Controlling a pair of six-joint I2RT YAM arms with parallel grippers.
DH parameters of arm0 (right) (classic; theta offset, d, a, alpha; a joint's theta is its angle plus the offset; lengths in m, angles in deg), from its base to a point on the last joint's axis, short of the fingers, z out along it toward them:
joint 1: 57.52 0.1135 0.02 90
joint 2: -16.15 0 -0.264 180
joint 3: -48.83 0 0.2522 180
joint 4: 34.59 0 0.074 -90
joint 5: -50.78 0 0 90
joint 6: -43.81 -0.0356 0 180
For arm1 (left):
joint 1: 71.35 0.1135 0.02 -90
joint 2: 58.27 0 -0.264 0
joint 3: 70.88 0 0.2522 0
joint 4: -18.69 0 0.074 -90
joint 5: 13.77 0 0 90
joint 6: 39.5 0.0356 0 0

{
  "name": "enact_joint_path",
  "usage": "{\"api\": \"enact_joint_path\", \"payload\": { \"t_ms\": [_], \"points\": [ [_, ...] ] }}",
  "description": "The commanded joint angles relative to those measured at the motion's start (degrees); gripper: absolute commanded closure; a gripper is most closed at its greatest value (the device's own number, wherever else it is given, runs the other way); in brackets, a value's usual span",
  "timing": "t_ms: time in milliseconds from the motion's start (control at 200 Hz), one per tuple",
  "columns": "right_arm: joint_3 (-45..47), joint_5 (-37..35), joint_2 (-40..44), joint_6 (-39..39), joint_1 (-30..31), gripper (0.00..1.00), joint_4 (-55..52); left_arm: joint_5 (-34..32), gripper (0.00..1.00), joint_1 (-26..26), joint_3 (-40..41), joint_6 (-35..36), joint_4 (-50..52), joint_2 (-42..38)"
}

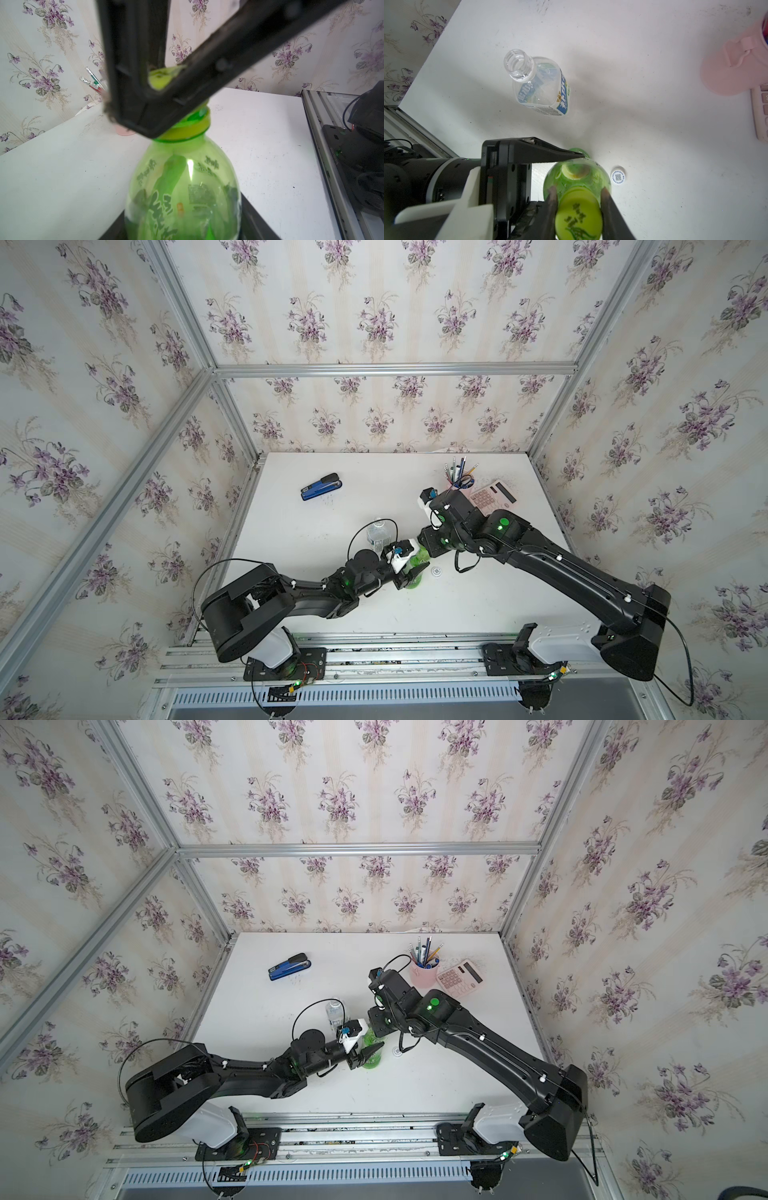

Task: Screw on the bottle caps
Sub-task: Screw the bottle cap onto the plastic bottle.

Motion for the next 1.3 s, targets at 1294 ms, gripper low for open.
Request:
{"api": "enact_joint_path", "payload": {
  "t_ms": [1294],
  "points": [
    [11.9, 48.3, 10.5, 29.3, -16.5, 0.57, 20.0, 26.8, 0.39, 12.5, 3.0, -9.9, -7.0, -4.9]
  ]
}}
